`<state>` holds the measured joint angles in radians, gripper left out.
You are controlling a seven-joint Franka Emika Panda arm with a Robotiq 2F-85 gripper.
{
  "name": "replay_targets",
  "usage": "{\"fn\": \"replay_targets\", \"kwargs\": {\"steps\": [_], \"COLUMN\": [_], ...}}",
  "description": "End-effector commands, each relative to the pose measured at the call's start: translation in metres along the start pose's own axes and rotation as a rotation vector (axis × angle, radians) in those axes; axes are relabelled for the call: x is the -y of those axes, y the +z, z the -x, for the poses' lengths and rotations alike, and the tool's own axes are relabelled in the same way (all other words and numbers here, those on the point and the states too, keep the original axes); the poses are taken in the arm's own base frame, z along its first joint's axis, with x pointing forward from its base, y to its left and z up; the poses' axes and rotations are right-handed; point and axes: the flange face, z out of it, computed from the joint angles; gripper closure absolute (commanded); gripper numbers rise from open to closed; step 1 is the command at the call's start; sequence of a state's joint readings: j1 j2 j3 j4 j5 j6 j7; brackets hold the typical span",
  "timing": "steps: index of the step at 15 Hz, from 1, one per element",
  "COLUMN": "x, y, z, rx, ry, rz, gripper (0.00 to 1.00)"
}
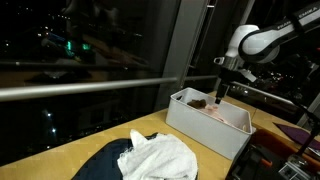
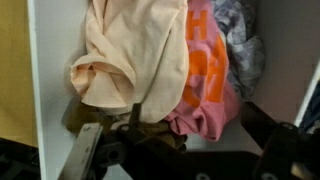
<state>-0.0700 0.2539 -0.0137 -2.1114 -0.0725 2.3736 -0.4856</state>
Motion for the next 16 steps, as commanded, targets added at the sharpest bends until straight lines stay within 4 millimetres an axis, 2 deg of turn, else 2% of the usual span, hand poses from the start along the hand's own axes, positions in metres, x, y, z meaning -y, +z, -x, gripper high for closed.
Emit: {"fn": "replay_targets", "kwargs": {"steps": [1, 4, 7, 10, 11, 12, 16], "x": [-0.011, -0.014, -0.018, -0.029, -0.033, -0.035, -0.04], "y": [0.044, 0.094, 0.132, 0.158, 0.162, 0.162, 0.143], "z": [-0.014, -0.018, -0.016, -0.011, -0.01, -0.009, -0.005], "rx": [-0.014, -0.004, 0.018, 0.035, 0.038, 0.036, 0.009], "ry": [0.004, 0.004, 0.006, 0.023, 0.035, 0.041, 0.069], "rz": [0.008, 0.0, -0.005, -0.019, -0.026, -0.037, -0.058], "gripper": [0.0, 0.0, 0.0, 0.0, 0.07, 0.26, 0.57]}}
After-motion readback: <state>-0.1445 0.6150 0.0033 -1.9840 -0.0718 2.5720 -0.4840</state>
